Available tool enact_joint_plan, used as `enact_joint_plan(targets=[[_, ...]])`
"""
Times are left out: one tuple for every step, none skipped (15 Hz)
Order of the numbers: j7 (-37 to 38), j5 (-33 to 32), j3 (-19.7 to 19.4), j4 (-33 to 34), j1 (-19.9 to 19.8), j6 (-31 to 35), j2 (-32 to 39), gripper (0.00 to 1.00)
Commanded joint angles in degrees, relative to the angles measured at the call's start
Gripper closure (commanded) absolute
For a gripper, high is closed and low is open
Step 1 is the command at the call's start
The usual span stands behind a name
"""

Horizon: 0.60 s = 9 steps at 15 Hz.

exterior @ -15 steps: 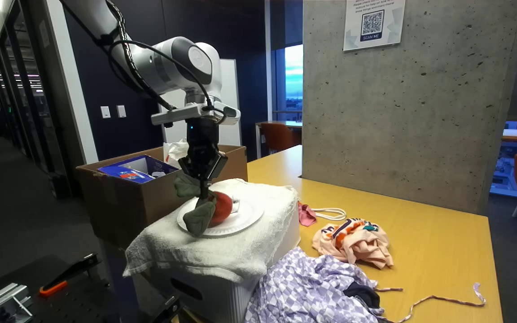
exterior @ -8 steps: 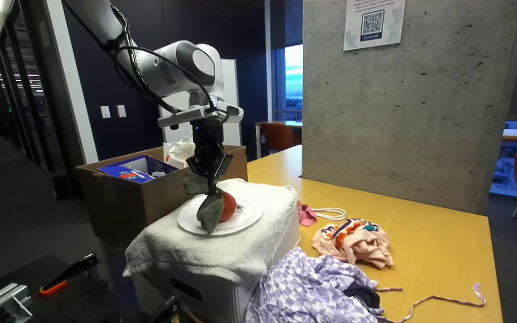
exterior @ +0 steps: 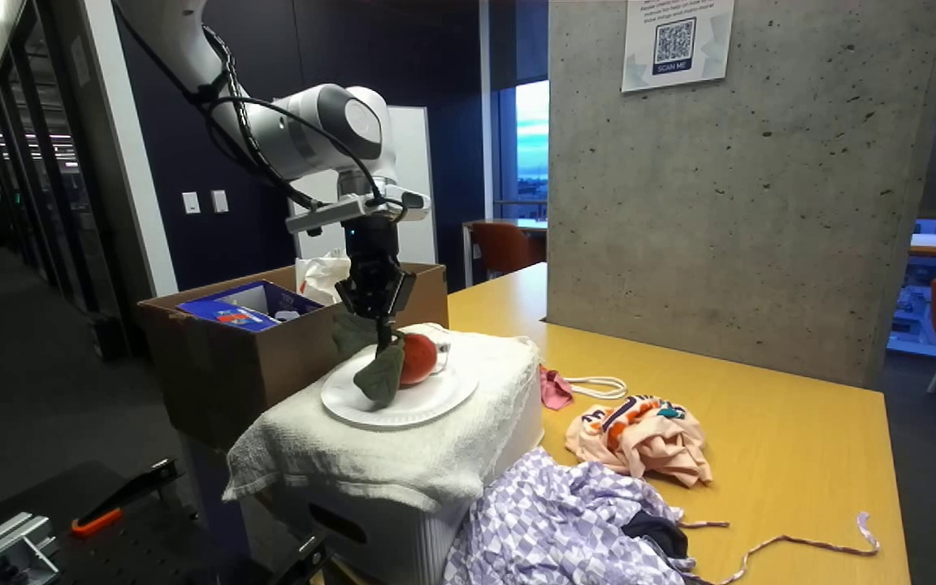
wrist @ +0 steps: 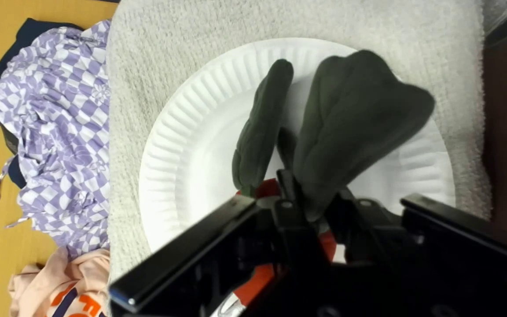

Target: Remove the paper plate from the box and place it on top of the white storage container then put the radish on the plate.

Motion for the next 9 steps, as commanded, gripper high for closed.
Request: enact_joint_plan(targets=[[1.0,-0.7,0.0,2.2,0.3,-0.1,2.6,0.46],[1.1,-0.6,-0.1,2.3,0.3,-0.1,2.9,0.40],[1.0,-0.6,-0.1,2.3,0.3,-0.3,2.9,0.34],[0.8,-0.4,0.0,2.2,0.3,-0.5,2.5,0.25],[0.8,-0.4,0.0,2.1,0.4,-0.8,2.0,0.19],[0.7,-0.3,0.1,2.0,0.4,-1.3,1.2,0.10],[0.8,-0.4,0.0,1.9,0.5,-1.3,0.7,0.04],[0.7,-0.4,0.1,1.9,0.5,-1.6,0.0,0.01],[0.7,-0.4,0.1,2.1,0.5,-1.9,-0.4,0.00]])
